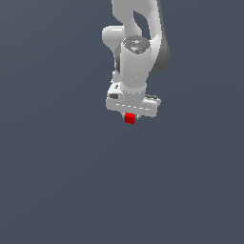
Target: Pick up the red cube and move it to a goal position.
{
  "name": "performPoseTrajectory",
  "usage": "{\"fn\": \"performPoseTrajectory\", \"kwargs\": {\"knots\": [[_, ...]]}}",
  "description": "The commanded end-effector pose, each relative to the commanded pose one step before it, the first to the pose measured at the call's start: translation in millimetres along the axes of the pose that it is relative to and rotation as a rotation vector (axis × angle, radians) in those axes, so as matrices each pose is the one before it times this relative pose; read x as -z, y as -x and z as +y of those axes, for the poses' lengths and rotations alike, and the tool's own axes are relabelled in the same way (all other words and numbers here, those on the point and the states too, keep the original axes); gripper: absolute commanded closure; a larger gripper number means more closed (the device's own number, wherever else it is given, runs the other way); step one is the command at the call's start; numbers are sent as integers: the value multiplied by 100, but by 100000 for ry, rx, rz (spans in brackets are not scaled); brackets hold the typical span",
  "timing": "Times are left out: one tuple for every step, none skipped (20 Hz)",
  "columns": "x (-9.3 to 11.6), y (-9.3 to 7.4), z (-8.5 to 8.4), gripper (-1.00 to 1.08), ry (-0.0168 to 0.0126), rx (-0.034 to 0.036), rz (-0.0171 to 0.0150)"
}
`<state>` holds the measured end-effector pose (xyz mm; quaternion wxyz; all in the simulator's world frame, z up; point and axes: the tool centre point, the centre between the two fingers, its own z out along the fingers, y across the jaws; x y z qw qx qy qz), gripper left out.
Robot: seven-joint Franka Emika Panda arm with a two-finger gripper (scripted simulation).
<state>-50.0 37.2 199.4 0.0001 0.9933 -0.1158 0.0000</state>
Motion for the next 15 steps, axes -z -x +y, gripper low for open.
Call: {"fn": "performPoseTrajectory", "kwargs": {"knots": [[1797, 1001, -174, 108, 23, -26, -2], [631, 330, -73, 108, 40, -13, 25], [586, 304, -68, 108, 0, 0, 0], [546, 281, -64, 108, 0, 0, 0], [504, 257, -60, 108, 0, 0, 0], [463, 232, -57, 108, 0, 0, 0], [420, 207, -53, 108, 0, 0, 0], [377, 182, -50, 108, 0, 0, 0], [333, 156, -46, 108, 0, 0, 0], [287, 131, -42, 108, 0, 0, 0], [240, 105, -37, 108, 0, 0, 0], [190, 81, -31, 108, 0, 0, 0], [141, 53, -7, 108, -47, -8, -10], [83, 33, -14, 108, 0, 0, 0], [27, 11, -5, 108, 0, 0, 0]]}}
